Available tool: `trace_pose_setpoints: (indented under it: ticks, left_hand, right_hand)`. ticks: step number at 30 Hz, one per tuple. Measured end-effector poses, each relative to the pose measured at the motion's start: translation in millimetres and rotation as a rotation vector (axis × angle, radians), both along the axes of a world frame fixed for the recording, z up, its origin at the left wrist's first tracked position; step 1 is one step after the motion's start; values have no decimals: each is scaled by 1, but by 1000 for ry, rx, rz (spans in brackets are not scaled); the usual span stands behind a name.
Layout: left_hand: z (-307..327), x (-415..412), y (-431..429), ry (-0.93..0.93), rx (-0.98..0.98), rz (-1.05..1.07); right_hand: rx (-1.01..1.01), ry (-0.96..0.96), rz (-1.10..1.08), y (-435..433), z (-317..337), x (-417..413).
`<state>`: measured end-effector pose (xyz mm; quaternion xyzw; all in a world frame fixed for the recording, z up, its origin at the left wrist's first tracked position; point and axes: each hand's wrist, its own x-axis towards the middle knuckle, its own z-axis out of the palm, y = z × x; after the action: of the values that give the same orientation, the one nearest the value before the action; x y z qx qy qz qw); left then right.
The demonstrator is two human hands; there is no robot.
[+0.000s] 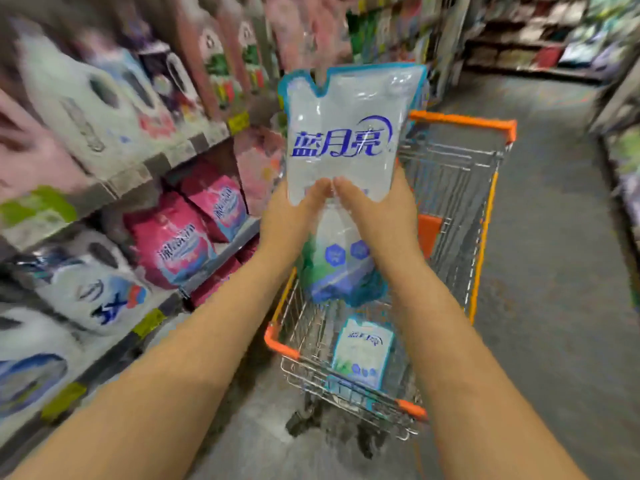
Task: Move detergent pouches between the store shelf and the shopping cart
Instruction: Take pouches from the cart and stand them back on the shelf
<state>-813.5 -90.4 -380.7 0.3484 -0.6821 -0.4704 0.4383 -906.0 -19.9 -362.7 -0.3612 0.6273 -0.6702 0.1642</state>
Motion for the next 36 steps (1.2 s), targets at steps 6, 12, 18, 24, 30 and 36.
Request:
trace_pose_setpoints:
  ticks: [6,12,18,24,30,36]
  left_hand:
    - [108,116,11,138,-227,217]
    - [184,277,22,233,-408,468]
    - [243,442,34,176,-569,703]
    - [296,569,35,153,-703,875]
    - [336,652,15,237,-770,947]
    - [377,712,-32,176,-876,1106]
  right_hand:
    - [-222,60,192,-8,103,108]
    - [-386,68,422,-20,172,254]
    - [-550,-38,642,-32,222,415]
    - [-657,-97,810,-55,274,546]
    - [-741,-85,991,-100,321,638]
    - [-750,-141,1090,-163,367,705]
